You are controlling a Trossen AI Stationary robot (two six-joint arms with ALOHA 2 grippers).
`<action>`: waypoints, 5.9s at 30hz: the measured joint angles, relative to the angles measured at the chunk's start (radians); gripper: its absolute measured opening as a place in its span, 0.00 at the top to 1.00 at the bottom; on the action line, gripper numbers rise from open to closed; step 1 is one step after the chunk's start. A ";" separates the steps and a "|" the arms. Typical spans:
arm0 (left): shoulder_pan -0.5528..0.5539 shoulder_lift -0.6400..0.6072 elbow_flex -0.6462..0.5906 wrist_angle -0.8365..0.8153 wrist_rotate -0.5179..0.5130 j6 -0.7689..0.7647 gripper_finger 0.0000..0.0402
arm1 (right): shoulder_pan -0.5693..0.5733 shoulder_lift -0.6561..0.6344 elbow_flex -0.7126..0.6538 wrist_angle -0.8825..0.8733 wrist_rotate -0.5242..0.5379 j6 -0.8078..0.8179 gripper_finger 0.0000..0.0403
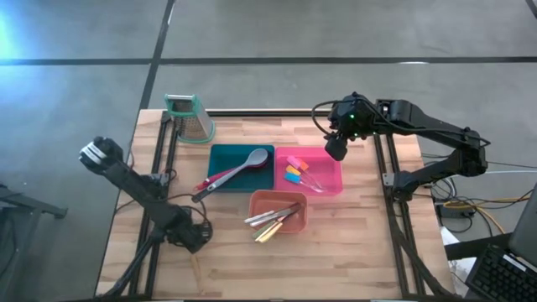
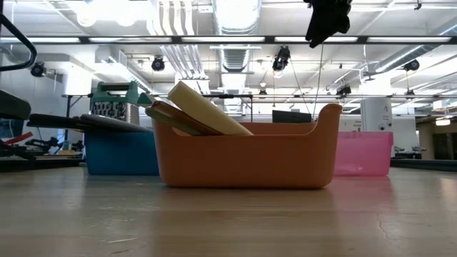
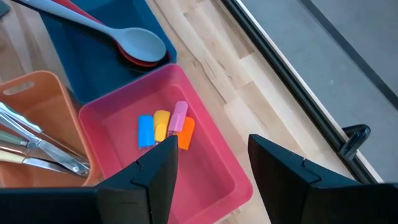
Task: Pick & Place Kitchen Items
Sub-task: Put the gray spatula into the red bin
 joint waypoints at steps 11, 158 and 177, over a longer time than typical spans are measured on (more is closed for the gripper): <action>0.003 0.008 0.017 0.013 -0.007 0.004 0.81 | 0.000 0.000 0.000 0.004 0.000 0.002 0.54; 0.957 -0.317 0.708 0.300 -0.129 2.043 0.16 | 0.026 0.097 0.104 -0.254 -0.336 0.129 0.86; 0.956 -0.414 0.708 0.308 -0.133 2.042 0.16 | -0.066 0.499 0.104 -0.326 -0.504 -0.019 0.86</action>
